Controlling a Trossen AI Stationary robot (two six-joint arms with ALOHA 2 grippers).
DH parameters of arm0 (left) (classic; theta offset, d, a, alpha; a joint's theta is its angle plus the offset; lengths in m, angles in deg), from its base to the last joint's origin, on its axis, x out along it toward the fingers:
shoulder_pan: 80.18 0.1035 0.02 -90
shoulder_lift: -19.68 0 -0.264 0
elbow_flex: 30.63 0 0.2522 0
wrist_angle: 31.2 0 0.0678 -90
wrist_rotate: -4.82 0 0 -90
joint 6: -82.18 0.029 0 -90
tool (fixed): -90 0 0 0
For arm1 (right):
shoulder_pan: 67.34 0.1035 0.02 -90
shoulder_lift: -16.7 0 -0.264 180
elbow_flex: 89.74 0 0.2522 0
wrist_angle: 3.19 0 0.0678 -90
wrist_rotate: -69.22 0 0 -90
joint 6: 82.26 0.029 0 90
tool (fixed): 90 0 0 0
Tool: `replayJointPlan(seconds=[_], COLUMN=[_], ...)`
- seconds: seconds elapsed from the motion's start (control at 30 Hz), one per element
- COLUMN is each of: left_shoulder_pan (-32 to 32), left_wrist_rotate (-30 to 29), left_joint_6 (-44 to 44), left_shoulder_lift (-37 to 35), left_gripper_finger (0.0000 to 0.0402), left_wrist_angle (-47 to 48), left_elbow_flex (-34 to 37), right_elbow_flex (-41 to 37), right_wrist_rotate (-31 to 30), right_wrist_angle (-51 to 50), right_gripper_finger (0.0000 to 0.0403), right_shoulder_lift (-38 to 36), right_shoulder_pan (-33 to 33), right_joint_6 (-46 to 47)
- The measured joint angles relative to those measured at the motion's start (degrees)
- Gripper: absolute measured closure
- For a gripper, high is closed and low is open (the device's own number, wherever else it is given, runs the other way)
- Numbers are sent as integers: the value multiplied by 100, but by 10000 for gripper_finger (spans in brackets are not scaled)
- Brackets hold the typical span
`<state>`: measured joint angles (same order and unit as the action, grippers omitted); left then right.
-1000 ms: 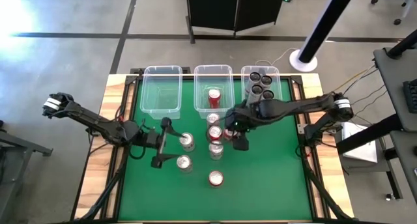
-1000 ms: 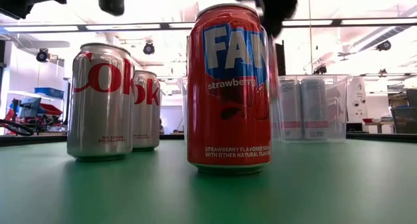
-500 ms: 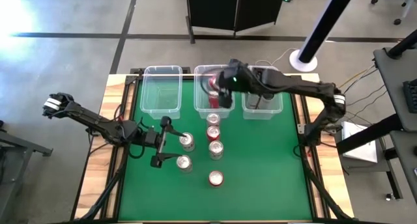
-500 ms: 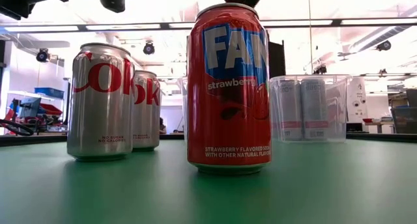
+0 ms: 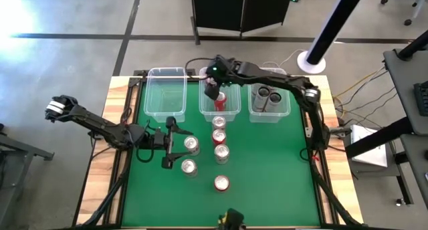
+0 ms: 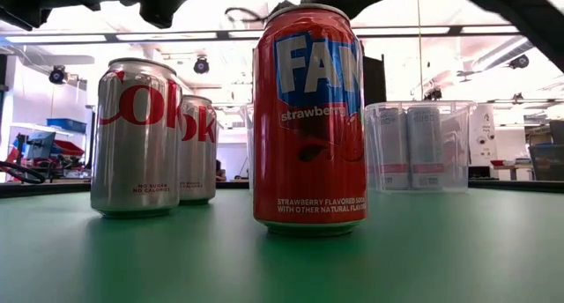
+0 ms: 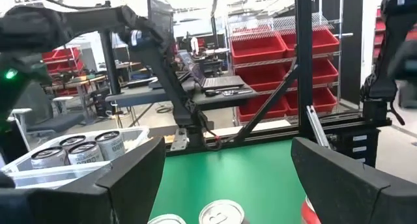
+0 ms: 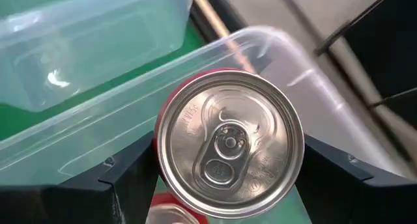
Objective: Sort soda cans
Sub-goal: Put the center orange soda can into the top center transparent bin aligned with the other orange soda can
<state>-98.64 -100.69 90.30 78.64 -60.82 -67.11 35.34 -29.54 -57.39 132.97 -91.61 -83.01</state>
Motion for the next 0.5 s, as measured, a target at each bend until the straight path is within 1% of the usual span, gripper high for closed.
replayJointPlan(seconds=[0.1,0.23,0.37,0.5], left_shoulder_pan=[2,2,2,2], left_wrist_rotate=[0,-2,38,292], left_joint_6=[0,-2,-5,-6], left_shoulder_lift=[-9,-17,-28,-28], left_gripper_finger=[86,86,86,86], left_wrist_angle=[-21,-35,-73,-101], left_elbow_flex=[0,0,0,0], right_elbow_flex=[378,654,703,713], right_wrist_rotate=[19,43,22,30], right_wrist_angle=[-338,-610,-680,-653], right_gripper_finger=[114,113,106,89], right_shoulder_lift=[385,784,975,1016], right_shoulder_pan=[-11,-130,-252,-294], right_joint_6=[295,800,1133,1156])
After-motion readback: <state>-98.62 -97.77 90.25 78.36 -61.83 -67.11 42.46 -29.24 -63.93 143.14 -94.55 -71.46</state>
